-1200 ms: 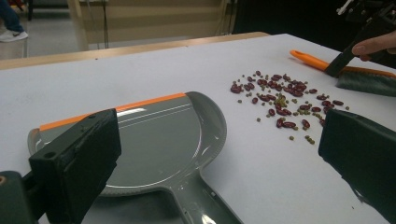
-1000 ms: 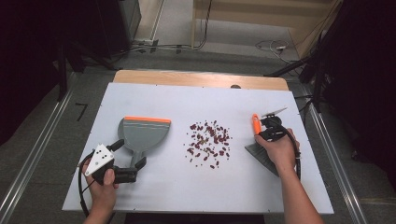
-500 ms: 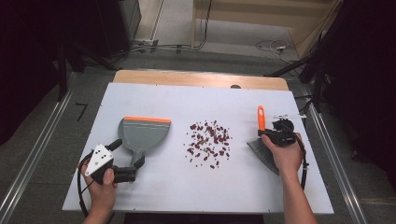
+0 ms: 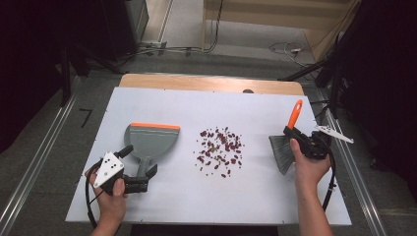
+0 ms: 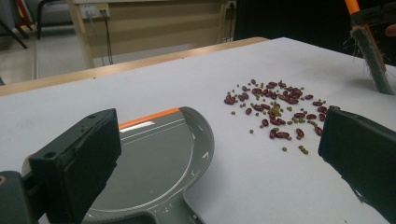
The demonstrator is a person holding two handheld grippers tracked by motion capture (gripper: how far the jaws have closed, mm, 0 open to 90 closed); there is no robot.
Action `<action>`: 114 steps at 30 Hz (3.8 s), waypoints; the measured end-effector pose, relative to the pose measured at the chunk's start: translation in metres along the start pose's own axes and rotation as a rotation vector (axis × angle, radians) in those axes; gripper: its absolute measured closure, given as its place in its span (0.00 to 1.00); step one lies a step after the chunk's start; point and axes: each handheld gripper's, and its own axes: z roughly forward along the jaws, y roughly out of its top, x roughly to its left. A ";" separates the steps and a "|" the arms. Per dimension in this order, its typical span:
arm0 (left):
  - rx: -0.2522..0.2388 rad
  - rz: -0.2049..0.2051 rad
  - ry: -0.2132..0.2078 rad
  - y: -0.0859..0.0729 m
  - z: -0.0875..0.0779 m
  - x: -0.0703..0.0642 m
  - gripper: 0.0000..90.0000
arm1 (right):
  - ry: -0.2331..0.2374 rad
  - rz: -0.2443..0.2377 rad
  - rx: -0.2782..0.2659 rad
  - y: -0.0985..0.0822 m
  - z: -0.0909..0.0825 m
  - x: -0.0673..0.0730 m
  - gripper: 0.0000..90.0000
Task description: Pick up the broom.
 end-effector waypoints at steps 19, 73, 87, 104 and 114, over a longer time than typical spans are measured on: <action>0.017 0.054 -0.102 0.029 0.026 -0.030 0.00 | 0.089 -0.082 -0.149 0.008 -0.015 0.031 0.77; 0.114 -0.079 -0.261 0.051 0.103 -0.129 0.43 | 0.444 -0.255 -0.134 -0.025 -0.015 0.189 0.77; 0.129 -0.091 -0.308 0.049 0.105 -0.127 0.93 | 0.427 -0.263 -0.144 -0.028 -0.019 0.197 0.77; 0.129 -0.026 -0.560 0.063 0.088 -0.074 0.95 | 0.741 -0.369 0.039 -0.005 -0.003 0.164 0.48; 0.139 0.016 -0.740 0.065 0.086 -0.069 0.95 | 0.914 -0.398 0.108 -0.014 0.004 0.170 0.57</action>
